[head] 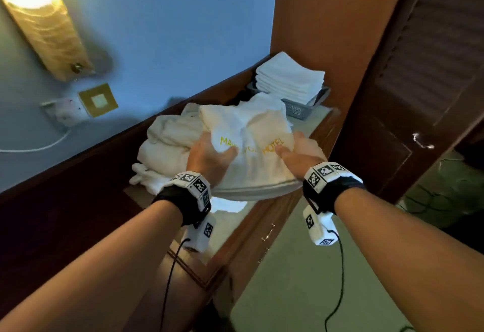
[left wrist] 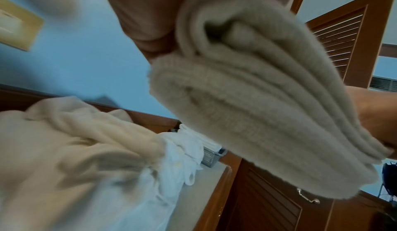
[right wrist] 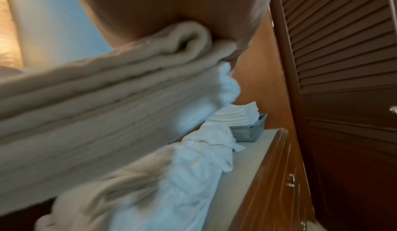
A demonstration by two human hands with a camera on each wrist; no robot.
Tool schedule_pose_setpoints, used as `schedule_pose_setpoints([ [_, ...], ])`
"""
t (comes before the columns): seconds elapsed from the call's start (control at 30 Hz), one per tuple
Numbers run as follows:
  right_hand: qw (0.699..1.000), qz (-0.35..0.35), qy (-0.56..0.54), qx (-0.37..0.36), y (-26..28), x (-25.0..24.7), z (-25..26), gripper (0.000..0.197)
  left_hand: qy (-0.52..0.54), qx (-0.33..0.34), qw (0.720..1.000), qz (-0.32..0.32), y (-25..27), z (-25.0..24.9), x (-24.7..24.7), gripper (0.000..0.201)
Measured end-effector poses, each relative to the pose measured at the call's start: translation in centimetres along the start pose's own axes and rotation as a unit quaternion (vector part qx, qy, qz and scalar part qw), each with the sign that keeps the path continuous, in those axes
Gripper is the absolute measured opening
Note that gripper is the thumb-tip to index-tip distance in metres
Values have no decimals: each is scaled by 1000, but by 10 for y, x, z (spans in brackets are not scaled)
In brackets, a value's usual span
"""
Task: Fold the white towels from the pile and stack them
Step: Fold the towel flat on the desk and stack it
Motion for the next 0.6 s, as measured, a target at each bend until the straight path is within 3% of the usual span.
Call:
schedule_pose_setpoints([
  [0.27, 998, -54, 22, 5, -85, -101, -61, 45, 28, 53, 998, 24, -71, -99, 95, 48],
  [0.37, 997, -69, 25, 9, -121, -125, -79, 45, 30, 67, 997, 30, -103, -126, 127, 57],
  [0.6, 994, -93, 36, 33, -233, -163, -119, 43, 54, 81, 994, 46, -196, -170, 215, 56],
])
Point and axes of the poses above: each hand's wrist, its own y-axis away from the middle knuckle, its own x-axis out of the palm, z = x × y, the point moved 2 cm from there along -y, towards the middle knuckle, and after that the axes turned 7 degrees about -y, right-handed, at the moved point
